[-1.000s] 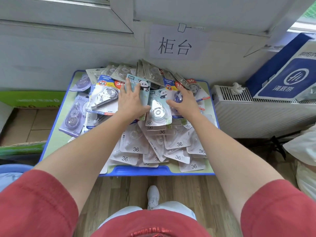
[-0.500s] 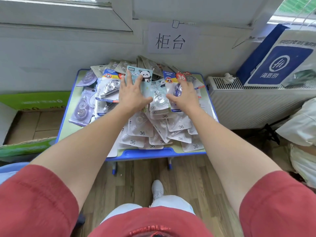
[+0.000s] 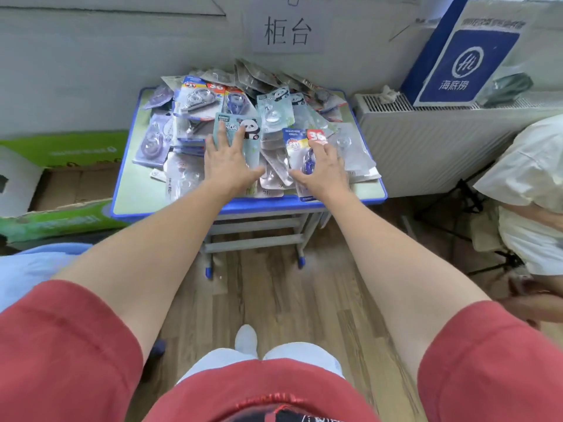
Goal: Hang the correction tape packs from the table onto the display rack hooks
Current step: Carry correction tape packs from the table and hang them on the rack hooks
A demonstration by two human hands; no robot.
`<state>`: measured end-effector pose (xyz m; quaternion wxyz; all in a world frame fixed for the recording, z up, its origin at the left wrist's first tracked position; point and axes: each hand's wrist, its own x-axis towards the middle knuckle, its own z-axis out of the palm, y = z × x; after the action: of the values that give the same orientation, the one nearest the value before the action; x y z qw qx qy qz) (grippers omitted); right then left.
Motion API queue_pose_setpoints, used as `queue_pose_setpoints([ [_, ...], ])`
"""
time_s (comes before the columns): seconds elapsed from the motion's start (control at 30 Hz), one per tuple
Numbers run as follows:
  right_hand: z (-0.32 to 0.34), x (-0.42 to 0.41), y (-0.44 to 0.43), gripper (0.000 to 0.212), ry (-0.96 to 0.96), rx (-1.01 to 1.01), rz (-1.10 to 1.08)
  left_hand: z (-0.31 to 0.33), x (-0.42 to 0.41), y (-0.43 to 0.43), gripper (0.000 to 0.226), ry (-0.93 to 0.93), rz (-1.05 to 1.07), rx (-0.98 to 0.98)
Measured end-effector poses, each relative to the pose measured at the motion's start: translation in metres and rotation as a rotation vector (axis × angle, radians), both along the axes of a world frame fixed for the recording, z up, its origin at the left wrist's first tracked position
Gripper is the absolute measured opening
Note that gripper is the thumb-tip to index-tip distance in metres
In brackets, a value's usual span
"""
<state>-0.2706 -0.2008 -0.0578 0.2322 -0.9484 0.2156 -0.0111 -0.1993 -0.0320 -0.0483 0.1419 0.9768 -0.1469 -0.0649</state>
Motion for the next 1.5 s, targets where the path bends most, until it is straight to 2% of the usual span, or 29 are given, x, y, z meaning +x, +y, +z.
queue_pose_setpoints([
  [0.37,-0.045,-0.168,0.037,0.076,0.038,0.026,0.036,-0.042,-0.187,0.032,0.089,0.065,0.089,0.049],
  [0.6,-0.064,-0.278,0.057,0.075,0.071,0.018,0.017,-0.062,-0.288,0.05,0.088,0.101,0.072,0.047],
  [0.8,-0.073,-0.36,0.07,0.077,0.084,-0.03,-0.031,-0.067,-0.357,0.054,0.088,0.082,-0.011,0.036],
  [1.13,-0.078,-0.537,0.132,0.077,0.081,-0.052,-0.159,-0.078,-0.51,0.11,0.086,0.09,-0.13,0.047],
  [1.5,-0.094,-0.753,0.145,0.079,0.111,0.043,-0.514,-0.083,-0.68,0.065,0.09,0.084,-0.492,0.032],
])
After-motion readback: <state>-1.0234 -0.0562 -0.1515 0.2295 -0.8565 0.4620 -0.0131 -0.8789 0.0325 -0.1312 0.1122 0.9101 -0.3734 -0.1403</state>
